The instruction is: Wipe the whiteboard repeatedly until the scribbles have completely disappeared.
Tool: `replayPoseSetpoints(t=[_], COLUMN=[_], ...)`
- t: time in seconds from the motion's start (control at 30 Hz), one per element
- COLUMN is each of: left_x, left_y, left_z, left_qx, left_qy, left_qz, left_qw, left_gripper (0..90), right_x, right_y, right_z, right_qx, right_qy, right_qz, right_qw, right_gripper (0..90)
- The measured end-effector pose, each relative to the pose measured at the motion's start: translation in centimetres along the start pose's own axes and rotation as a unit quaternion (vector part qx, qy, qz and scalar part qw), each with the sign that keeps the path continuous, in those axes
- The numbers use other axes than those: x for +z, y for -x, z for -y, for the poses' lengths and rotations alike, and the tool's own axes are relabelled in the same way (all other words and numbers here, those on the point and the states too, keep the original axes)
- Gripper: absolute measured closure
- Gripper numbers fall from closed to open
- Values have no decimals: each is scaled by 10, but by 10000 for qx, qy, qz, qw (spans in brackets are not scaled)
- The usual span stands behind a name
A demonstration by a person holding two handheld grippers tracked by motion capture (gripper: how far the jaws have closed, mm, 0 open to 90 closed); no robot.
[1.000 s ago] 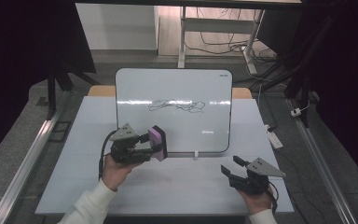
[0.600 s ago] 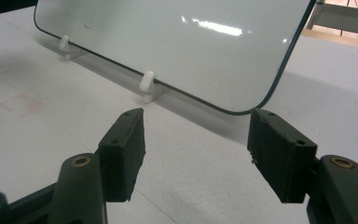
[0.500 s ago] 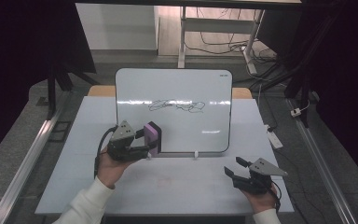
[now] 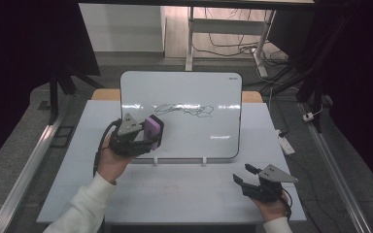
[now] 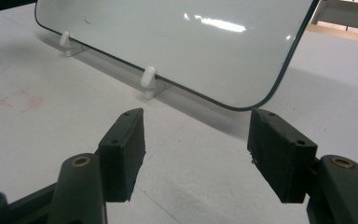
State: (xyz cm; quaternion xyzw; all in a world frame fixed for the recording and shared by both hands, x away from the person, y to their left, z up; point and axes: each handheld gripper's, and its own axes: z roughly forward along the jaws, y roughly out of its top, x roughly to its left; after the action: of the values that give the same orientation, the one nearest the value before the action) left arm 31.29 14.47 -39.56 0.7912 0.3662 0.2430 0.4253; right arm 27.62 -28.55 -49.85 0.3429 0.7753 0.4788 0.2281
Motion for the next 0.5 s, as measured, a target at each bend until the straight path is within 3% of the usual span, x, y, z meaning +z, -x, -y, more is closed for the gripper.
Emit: replayPoseSetpoints(t=[0.2, 0.5], left_x=[4, 22], left_y=[-8, -22], left_z=[-9, -18], left_qx=[21, -126], left_qy=[-65, -196], left_qz=[-204, -586], left_qw=[9998, 9980], left_gripper=[417, 417], right_x=[0, 2], right_y=[1, 2], right_z=[2, 4], right_qx=[48, 66], right_qy=[-15, -28], right_qz=[50, 53], right_qw=[10000, 10000], right_gripper=[357, 356])
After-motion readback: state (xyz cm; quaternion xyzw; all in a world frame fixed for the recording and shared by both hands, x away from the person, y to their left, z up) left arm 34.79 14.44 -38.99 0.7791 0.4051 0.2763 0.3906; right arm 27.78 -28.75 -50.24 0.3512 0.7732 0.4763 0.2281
